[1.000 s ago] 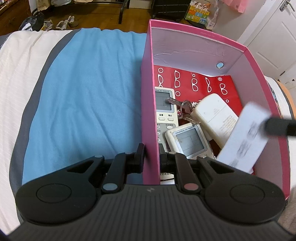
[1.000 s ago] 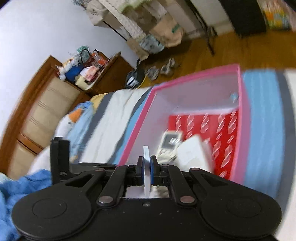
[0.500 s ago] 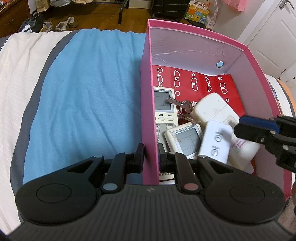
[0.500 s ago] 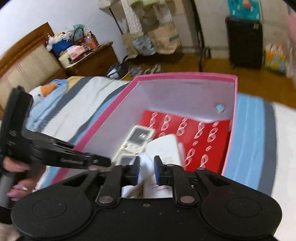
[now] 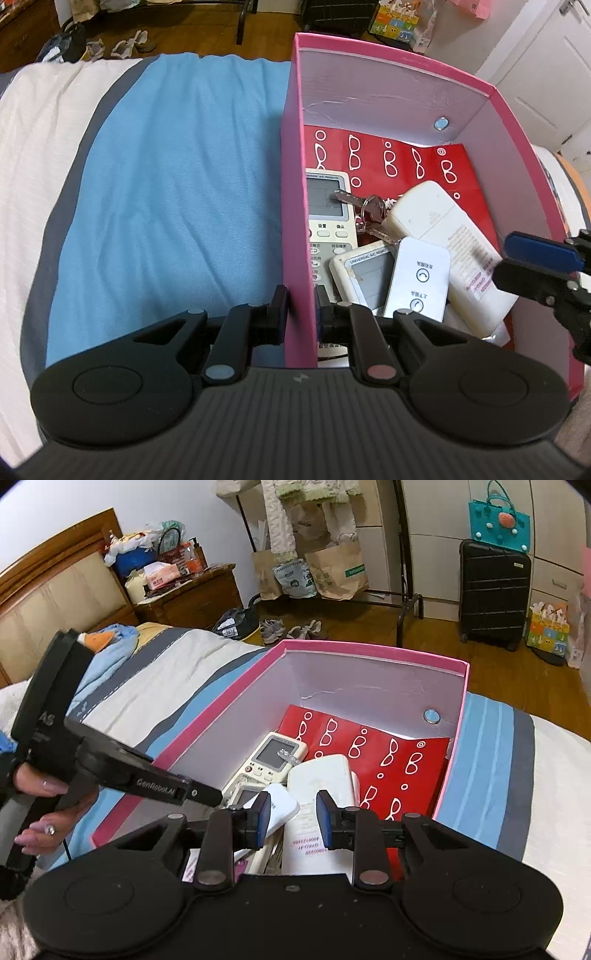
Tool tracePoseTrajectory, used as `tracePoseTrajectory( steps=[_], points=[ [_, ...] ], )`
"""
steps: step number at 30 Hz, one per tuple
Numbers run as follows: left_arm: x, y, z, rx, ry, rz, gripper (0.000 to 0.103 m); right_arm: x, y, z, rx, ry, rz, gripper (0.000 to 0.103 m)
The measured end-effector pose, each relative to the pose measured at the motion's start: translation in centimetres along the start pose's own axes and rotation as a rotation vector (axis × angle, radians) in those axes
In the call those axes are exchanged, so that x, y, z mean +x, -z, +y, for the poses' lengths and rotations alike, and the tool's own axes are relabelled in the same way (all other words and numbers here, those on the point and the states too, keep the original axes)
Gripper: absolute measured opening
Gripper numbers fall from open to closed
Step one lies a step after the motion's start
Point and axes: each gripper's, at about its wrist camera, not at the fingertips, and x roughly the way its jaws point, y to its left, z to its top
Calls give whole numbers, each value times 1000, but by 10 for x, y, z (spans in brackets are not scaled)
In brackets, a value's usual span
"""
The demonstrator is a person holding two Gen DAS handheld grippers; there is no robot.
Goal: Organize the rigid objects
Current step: 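Open the left tool to release the pink box rim and withdraw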
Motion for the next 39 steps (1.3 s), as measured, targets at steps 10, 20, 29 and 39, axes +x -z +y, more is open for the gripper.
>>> tracePoseTrajectory(
  steps=[10, 20, 29, 39],
  points=[
    [-32, 5, -6, 10, -109, -43, 34, -41, 16, 26, -49, 78, -20, 38],
    [-88, 26, -36, 36, -162, -101, 67, -108, 23, 41, -51, 143, -94, 48],
    [-146, 54, -96, 140, -162, -189, 85, -161, 42, 31, 50, 176, -116, 56],
    [-173, 76, -146, 82, -181, -163, 96, -207, 69, 15, 113, 230, -165, 60]
  ],
)
